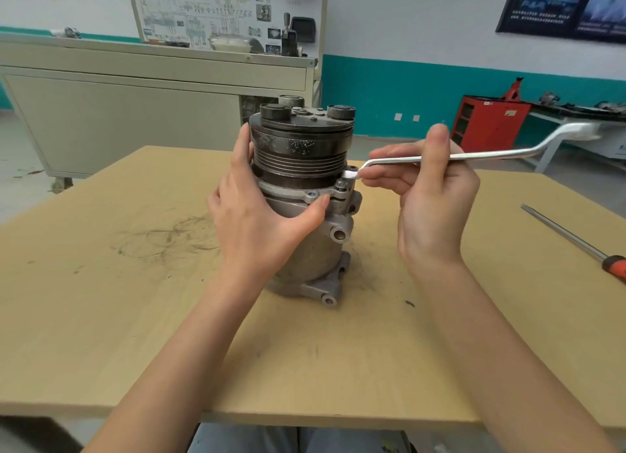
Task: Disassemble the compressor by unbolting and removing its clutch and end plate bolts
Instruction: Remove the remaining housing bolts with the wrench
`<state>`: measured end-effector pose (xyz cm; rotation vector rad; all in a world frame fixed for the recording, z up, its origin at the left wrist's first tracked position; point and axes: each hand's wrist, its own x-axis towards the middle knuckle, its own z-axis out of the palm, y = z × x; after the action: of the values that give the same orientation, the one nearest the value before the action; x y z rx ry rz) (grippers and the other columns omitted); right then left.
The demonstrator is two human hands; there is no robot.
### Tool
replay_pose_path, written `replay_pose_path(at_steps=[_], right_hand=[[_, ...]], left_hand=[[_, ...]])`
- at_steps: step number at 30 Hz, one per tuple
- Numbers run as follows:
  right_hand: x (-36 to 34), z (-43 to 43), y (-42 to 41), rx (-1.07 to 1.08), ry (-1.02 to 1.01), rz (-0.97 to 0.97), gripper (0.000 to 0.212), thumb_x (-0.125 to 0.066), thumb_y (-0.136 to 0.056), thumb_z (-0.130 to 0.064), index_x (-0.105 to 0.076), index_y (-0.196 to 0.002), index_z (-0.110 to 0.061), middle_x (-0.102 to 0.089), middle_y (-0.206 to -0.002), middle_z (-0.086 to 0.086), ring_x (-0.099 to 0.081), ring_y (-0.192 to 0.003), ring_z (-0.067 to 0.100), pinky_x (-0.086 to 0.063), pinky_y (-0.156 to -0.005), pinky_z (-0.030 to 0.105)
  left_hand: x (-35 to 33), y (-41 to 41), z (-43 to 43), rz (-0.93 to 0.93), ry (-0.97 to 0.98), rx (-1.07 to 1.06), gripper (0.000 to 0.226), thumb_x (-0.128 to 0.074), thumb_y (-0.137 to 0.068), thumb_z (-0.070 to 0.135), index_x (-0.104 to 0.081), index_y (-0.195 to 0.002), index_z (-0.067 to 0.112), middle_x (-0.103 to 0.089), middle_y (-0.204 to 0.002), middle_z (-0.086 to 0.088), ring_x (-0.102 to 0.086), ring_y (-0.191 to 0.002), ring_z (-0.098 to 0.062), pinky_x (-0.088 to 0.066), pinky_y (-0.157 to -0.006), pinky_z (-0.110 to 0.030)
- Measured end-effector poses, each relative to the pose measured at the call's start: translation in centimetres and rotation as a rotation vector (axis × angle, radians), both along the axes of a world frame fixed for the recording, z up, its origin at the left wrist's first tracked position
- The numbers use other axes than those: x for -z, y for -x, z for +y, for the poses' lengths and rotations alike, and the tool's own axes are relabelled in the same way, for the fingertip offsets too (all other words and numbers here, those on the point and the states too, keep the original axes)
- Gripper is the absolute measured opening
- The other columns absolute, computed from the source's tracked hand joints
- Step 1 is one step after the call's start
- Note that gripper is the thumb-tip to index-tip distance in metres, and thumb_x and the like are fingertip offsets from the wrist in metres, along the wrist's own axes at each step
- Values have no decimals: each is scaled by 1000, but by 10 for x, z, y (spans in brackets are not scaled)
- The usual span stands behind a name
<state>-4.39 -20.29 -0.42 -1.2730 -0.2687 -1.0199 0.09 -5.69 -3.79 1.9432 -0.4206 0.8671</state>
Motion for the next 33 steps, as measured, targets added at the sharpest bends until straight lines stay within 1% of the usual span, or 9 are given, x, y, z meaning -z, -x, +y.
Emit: replay_pose_path(at_steps=[6,9,12,16,18,21,24,28,33], right_hand=[[13,17,4,176,240,-154,24,-44,-95,-32,-57,-80,-21,-70,-70,-10,-71,-63,18,-58,-59,41],[20,17,2,168,283,-221,23,-43,-99,-35,-56,-83,-24,-70,-74,-14,-70,-62,17,-56,-58,34],[13,6,-9,9,10,-36,33,-36,-99,-22,-56,-75,-13,-71,-69,-1,-67,-52,17,-52,-49,24],[-2,-8,-31,-420,-378,370,34,-40,-101,-18,-52,-72,-8,-65,-57,4,-57,-41,6,-45,-41,15],[-2,-11,-36,-555,-470,405,34,-43,-101,-22,-53,-71,-9,-66,-60,4,-56,-42,4,-45,-40,12],[-8,-20,-30,-599,-538,256,46,-41,-101,-29,-62,-66,-9,-71,-70,8,-62,-49,6,-50,-45,14],[-15,-20,-14,-372,-302,140,55,-37,-101,-36,-70,-62,-14,-73,-74,8,-67,-57,11,-52,-52,17],[-10,5,-1,-23,5,-11,43,-46,-95,-35,-67,-66,-12,-70,-64,2,-68,-53,18,-53,-50,22],[2,18,3,99,169,-152,34,-56,-91,-44,-64,-75,-15,-68,-62,-5,-69,-57,20,-56,-53,31]], left_hand=[[-1,2,0,8,3,5,110,-54,-59,70,-22,-151,20,-50,-139,4,-49,-127,-19,-26,-102,-35],[-2,3,1,10,-4,2,110,-53,-59,70,-22,-151,19,-50,-140,5,-49,-127,-19,-28,-105,-39],[-3,4,1,11,-12,0,110,-53,-58,71,-22,-151,19,-50,-139,6,-50,-126,-19,-29,-104,-41],[-3,4,1,12,0,-2,111,-53,-58,70,-22,-151,19,-50,-139,6,-50,-125,-19,-28,-103,-40],[-3,4,1,12,5,0,111,-53,-58,70,-22,-151,18,-50,-138,5,-50,-125,-19,-28,-103,-39],[-2,3,1,16,5,3,110,-53,-58,71,-22,-151,20,-50,-138,5,-49,-126,-18,-27,-103,-38],[-3,3,1,18,-2,5,111,-53,-58,71,-21,-151,20,-50,-139,6,-49,-126,-19,-25,-102,-36],[-3,3,1,16,2,5,111,-53,-58,71,-21,-151,20,-49,-140,6,-49,-126,-18,-24,-100,-32],[-3,4,1,19,-10,10,111,-52,-58,71,-20,-151,19,-48,-141,6,-48,-128,-17,-25,-102,-33]])
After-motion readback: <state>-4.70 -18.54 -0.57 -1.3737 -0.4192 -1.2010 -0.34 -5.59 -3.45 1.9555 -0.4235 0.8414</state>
